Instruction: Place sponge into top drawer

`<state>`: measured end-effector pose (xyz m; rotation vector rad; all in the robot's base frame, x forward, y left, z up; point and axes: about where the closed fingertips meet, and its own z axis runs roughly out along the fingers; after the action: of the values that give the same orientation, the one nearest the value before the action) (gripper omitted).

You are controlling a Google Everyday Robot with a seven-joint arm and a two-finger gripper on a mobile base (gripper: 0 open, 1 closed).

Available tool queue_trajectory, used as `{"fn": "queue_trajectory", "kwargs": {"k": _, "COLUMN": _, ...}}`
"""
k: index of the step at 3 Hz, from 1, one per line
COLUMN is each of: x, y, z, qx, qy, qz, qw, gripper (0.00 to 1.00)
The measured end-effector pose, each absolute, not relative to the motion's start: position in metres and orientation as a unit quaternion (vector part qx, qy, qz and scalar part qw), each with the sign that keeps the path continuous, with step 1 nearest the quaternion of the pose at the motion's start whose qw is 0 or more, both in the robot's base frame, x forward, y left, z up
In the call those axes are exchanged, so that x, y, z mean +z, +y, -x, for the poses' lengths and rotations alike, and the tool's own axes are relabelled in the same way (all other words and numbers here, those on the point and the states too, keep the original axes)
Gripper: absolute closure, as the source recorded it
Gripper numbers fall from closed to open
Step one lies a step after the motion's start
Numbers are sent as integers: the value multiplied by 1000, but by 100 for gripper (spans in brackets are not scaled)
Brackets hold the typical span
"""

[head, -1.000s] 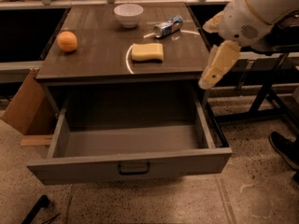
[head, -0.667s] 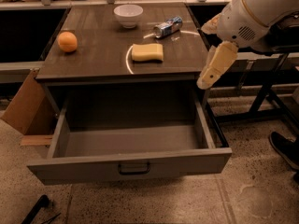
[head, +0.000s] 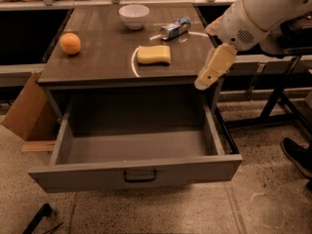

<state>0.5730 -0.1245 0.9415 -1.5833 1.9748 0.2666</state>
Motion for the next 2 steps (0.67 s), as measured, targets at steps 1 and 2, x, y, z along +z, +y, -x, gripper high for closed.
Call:
{"fn": "queue_trajectory", "kwargs": {"k": 1, "x": 927, "y": -105, "z": -602, "qx": 118, "qy": 756, "qz": 555, "qw": 327, "gripper": 0}}
{"fn": "queue_trajectory", "kwargs": {"k": 2, "x": 910, "y": -83, "z": -627, "qx": 131, "qy": 763, "qz": 525, "qw": 354, "gripper": 0}}
